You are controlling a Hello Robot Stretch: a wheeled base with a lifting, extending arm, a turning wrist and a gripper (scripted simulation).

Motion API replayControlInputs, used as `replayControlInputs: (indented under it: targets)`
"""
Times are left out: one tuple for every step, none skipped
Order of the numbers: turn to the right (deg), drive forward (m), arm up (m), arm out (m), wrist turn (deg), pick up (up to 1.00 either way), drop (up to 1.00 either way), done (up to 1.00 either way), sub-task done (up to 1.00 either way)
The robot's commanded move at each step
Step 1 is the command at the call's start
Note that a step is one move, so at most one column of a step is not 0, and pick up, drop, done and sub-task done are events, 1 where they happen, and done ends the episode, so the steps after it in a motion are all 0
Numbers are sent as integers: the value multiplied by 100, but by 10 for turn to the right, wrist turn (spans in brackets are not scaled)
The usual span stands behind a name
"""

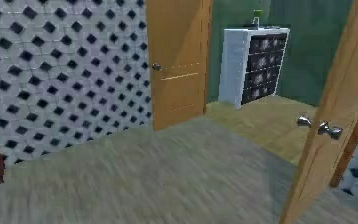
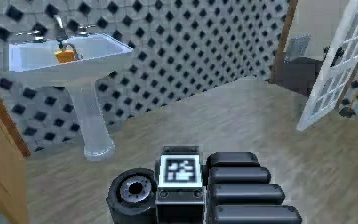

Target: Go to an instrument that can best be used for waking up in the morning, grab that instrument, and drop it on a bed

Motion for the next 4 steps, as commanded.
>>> replayControlInputs:
  targets:
    - [0, 85, 0, 0, 0, 0, 0, 0, 0]
    - [90, 0, 0, 0, 0, 0, 0, 0, 0]
    - [0, 50, 0, 0, 0, 0, 0, 0, 0]
    - [450, 0, 0, 0, 0, 0, 0, 0, 0]
